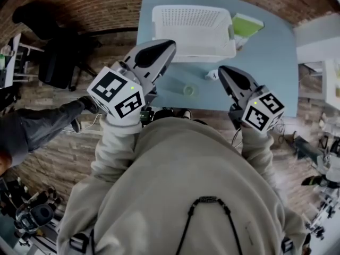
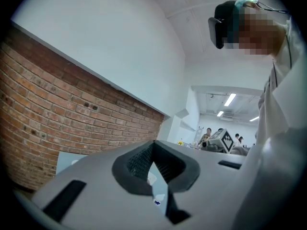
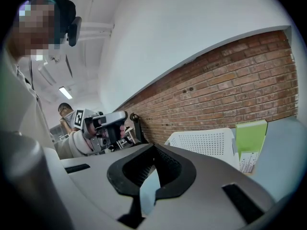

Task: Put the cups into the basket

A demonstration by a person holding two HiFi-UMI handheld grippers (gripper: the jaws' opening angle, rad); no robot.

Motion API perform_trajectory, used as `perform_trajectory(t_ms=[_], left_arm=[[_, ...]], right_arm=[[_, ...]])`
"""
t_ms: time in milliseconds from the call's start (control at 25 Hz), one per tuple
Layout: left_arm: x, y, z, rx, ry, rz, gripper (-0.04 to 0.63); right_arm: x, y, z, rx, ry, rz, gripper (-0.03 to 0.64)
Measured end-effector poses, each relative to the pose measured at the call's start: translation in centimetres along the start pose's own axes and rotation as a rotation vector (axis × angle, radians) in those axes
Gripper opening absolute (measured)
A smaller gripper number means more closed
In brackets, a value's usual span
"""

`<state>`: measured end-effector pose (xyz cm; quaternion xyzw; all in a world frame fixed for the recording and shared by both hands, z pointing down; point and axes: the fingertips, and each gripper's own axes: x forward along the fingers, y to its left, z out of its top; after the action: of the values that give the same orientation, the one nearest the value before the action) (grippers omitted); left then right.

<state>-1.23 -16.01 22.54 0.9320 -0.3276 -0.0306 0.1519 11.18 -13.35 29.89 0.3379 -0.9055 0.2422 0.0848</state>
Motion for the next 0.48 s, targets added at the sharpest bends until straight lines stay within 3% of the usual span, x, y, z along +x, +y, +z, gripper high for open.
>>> perform_trajectory(t_ms=[160,480], left_arm=[[0.2,0.7,-1.1,0.004,0.046,-0.063,-0.003],[1.0,2.2,-2.6,0.016,0.071,-0.047,-0.002]], right_arm=[[2.1,-0.3,0.8,-0.023,0.005,-0.018,0.009],[2.7,-1.8,0.7,-0.039,0.022,-0.013,0.011]])
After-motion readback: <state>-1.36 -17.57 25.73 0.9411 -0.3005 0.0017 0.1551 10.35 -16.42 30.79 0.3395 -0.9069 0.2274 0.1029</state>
